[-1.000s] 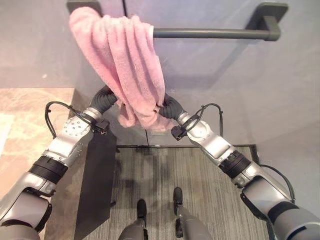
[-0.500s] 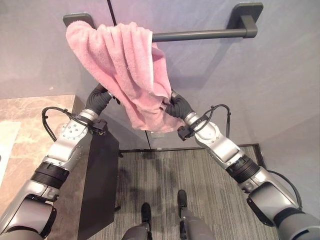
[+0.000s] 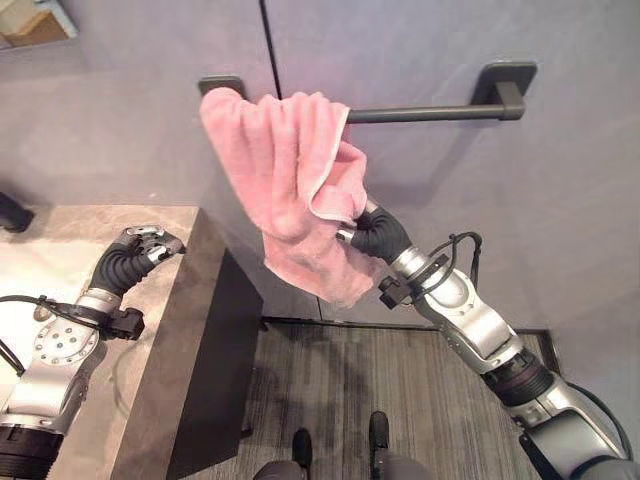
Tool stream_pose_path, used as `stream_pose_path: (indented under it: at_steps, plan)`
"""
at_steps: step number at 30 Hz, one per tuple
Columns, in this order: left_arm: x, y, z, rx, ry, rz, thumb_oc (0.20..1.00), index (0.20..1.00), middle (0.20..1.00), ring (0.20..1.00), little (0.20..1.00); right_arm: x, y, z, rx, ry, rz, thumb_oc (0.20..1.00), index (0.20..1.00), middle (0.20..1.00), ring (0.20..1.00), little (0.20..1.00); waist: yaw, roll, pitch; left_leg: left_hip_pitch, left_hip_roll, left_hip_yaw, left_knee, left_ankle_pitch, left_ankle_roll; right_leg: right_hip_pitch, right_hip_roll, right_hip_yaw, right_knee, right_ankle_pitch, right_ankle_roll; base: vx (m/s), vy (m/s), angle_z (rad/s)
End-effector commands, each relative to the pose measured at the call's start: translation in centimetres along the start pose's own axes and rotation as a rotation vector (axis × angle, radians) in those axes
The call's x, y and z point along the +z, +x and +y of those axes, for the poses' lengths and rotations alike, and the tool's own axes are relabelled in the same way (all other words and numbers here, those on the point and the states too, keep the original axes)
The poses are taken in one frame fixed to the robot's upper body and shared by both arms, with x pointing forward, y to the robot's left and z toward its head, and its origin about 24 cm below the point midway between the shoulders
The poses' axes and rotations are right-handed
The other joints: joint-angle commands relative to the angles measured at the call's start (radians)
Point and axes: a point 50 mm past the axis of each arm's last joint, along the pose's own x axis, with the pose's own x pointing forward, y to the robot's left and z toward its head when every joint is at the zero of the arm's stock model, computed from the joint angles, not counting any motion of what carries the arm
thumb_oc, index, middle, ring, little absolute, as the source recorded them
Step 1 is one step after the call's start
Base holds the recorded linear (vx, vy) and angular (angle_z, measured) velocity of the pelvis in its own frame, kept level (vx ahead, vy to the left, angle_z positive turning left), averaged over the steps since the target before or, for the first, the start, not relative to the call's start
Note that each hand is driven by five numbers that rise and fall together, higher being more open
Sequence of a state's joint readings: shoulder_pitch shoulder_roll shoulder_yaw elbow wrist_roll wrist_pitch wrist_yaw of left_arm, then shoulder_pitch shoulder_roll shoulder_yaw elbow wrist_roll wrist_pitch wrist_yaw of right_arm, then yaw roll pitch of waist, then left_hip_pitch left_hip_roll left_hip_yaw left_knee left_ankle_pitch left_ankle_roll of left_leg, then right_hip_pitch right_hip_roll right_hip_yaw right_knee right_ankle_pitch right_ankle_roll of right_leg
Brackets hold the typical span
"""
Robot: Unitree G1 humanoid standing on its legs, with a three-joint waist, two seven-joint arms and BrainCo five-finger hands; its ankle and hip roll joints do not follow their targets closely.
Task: Put brush and paste in cup on sink, flatten towel.
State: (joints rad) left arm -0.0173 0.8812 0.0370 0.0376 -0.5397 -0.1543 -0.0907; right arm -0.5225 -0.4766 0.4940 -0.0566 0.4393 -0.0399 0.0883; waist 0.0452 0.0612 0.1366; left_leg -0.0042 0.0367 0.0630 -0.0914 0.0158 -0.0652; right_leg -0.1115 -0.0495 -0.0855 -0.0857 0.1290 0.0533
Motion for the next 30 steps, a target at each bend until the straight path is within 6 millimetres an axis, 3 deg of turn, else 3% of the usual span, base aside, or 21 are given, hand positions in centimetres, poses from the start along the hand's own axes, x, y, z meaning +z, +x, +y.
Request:
stream_pose_path:
  at_steps: [1, 10, 17, 30]
  plan:
    - [-0.5, 0.5, 0.9, 0.045, 0.0, 0.008, 1.0, 1.0, 1.0, 1.0, 1.0, 1.4, 0.9, 1.2, 0.031, 0.076, -0.099, 0.2, 0.2, 0.2, 0.2, 0.2, -0.012, -0.044, -0.099, -0.041, -0.012, 0.013, 0.004, 0.053, -0.003, 0.062, -0.069, 0.026, -0.002, -0.048, 0.086, 0.0, 0.0, 0.0]
    - [-2.7, 2.2, -1.0, 0.042, -0.077, 0.088, 1.0, 1.0, 1.0, 1.0, 1.0, 0.4, 1.2, 2.1, 0.05, 0.111, -0.057, 0.241, 0.241, 0.241, 0.241, 0.241, -0.034, -0.044, -0.103, -0.037, -0.013, 0.027, 0.004, 0.05, 0.004, 0.056, -0.07, 0.04, -0.002, -0.04, 0.088, 0.0, 0.002, 0.0]
    - [-1.8, 5.1, -2.3, 0.048, -0.079, 0.06, 1.0, 1.0, 1.0, 1.0, 1.0, -0.2, 1.9, 2.6, 0.06, 0.122, -0.022, 0.238, 0.238, 0.238, 0.238, 0.238, -0.061, -0.039, -0.081, -0.06, -0.018, 0.044, 0.004, 0.051, 0.01, 0.018, -0.072, 0.061, -0.002, -0.021, 0.092, -0.02, 0.019, -0.1]
    - [0.7, 8.2, -1.2, 0.107, -0.032, -0.003, 1.0, 1.0, 1.0, 1.0, 1.0, -0.1, 1.7, 2.6, 0.057, 0.092, -0.021, 0.219, 0.219, 0.219, 0.219, 0.219, -0.094, -0.031, -0.06, -0.124, -0.017, 0.063, 0.004, 0.059, 0.008, -0.055, -0.073, 0.077, -0.002, 0.0, 0.101, 0.0, 0.008, -0.07]
